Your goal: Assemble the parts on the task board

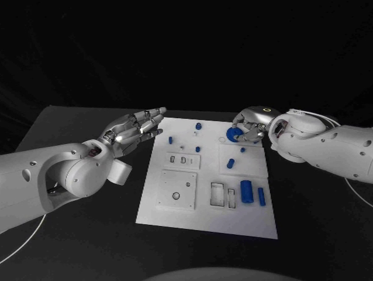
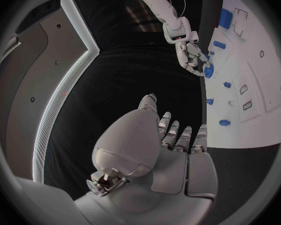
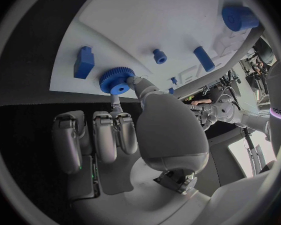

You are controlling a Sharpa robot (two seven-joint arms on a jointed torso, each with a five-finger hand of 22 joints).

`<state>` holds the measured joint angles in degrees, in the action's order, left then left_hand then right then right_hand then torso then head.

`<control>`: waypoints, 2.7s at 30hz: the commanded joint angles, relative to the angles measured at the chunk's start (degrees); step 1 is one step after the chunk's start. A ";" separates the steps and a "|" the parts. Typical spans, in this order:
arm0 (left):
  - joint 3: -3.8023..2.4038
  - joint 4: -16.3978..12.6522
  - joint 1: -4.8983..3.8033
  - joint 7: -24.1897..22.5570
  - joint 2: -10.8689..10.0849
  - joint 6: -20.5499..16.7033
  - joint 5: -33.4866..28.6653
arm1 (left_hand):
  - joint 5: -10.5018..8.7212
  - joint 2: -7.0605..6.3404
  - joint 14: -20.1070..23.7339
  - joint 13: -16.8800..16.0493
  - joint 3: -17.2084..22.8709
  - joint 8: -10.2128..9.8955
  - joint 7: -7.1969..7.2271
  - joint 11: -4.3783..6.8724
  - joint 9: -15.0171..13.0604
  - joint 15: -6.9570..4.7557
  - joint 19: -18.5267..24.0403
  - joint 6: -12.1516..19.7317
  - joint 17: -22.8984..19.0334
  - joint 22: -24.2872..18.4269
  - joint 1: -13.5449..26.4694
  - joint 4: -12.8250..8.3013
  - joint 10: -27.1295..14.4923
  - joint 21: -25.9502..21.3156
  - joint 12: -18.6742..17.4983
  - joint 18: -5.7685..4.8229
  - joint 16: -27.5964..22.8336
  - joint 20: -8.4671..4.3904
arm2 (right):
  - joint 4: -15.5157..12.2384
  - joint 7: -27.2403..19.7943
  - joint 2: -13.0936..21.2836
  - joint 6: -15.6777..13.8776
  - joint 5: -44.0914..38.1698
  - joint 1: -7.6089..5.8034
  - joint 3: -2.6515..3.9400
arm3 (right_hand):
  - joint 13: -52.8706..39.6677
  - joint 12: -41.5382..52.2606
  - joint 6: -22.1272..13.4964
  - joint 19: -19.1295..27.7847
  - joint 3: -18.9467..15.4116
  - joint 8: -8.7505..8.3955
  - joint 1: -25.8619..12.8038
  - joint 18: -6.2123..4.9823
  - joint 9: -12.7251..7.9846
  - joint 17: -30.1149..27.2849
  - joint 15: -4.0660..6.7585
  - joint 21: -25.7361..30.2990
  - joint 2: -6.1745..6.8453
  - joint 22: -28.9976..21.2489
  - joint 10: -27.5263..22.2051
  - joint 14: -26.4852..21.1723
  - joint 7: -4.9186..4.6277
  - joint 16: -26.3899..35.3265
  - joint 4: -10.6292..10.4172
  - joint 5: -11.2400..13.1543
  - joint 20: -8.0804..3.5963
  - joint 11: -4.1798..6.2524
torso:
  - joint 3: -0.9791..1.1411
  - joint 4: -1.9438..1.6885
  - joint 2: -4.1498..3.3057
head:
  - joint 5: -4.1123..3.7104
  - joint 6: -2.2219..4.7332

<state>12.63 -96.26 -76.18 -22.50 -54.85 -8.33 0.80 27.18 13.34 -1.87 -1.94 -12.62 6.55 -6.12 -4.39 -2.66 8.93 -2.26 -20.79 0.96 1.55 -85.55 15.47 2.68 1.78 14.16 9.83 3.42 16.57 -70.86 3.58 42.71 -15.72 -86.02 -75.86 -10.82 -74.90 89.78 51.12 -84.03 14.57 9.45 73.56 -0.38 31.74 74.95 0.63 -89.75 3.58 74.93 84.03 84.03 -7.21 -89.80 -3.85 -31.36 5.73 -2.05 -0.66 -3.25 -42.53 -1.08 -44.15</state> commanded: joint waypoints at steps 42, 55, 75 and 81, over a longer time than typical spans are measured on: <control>-0.03 0.55 0.00 -0.11 1.12 0.84 0.74 | 0.67 -0.07 -0.31 -0.07 0.32 0.36 0.06 -0.42 -0.05 0.38 -0.28 -0.22 0.09 -0.54 -0.77 -0.20 -0.04 0.23 0.24 0.41 0.50 0.09 | 1.73 -1.18 -12.04 5.53 -0.72 -2.85 0.28 | -15.10 0.22 0.44 -5.97 0.58 -0.13 -0.27 0.38 2.74 15.05 -0.95 -0.25 -0.39 15.07 5.97 5.97 0.02 -0.20 0.07 2.34 0.82 -1.22 | -0.09 -0.13 -0.14 | -0.07 -0.11; -0.04 -0.02 -0.02 -0.17 0.73 0.47 0.75 | 0.82 -0.14 -0.41 -0.09 0.38 0.44 0.01 -0.50 -0.06 0.52 -0.35 -0.34 0.13 -0.52 -0.92 -0.29 0.01 0.27 0.45 0.40 0.66 0.12 | 6.30 -1.81 -15.66 6.24 0.09 -2.51 0.30 | -15.10 0.22 -0.07 -5.97 0.86 -0.77 -0.33 0.38 2.42 15.05 -1.14 -0.25 -0.50 15.07 5.97 5.97 -0.22 -0.20 0.08 2.72 1.02 -1.40 | -0.11 -0.08 -0.13 | 0.02 -0.29; -0.04 0.39 -0.02 -0.16 1.03 0.65 0.76 | 0.93 -0.22 -0.48 -0.10 0.43 0.50 -0.09 -0.58 -0.08 0.62 -0.38 -0.39 0.15 -0.51 -1.06 -0.39 0.05 0.29 0.51 0.38 0.77 0.15 | 8.05 -1.75 -16.89 8.01 0.96 -1.87 0.33 | -15.10 0.22 -9.92 -5.97 -0.18 -5.98 -3.36 0.38 -5.10 15.05 -1.63 -0.25 0.06 15.07 5.97 5.97 -1.29 -0.20 -1.73 15.45 1.69 -1.81 | -0.08 0.07 -0.02 | 0.28 -0.47; -0.04 0.54 -0.02 -0.21 1.05 0.68 0.76 | 0.93 -0.22 -0.48 -0.10 0.43 0.50 -0.09 -0.58 -0.08 0.62 -0.38 -0.39 0.15 -0.51 -1.06 -0.39 0.05 0.29 0.51 0.38 0.77 0.15 | 7.95 -1.73 -16.31 7.86 0.96 -1.73 0.32 | -15.10 0.22 -10.24 -5.97 -0.85 -5.88 -3.55 0.38 -6.11 15.05 -1.61 -0.25 0.05 15.07 5.97 5.97 -1.27 -0.20 -1.84 16.99 1.67 -1.77 | -0.06 0.08 0.01 | 0.47 -0.51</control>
<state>12.64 -95.67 -76.17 -22.12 -53.90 -8.32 1.31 27.84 13.12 -2.28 -1.95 -12.30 6.76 -6.12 -4.58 -2.64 9.33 -2.26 -20.78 1.04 1.55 -86.24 15.15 2.89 1.77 14.44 9.82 3.99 16.57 -62.97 1.85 26.20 -9.32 -84.87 -77.83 -10.37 -74.91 89.78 41.26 -84.02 13.97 3.62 70.34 -0.39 25.69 74.91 -0.62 -89.75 3.41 74.93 83.93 84.03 -8.45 -89.80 -5.69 -14.58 6.98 -3.60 -0.74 -3.19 -42.54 -0.74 -44.63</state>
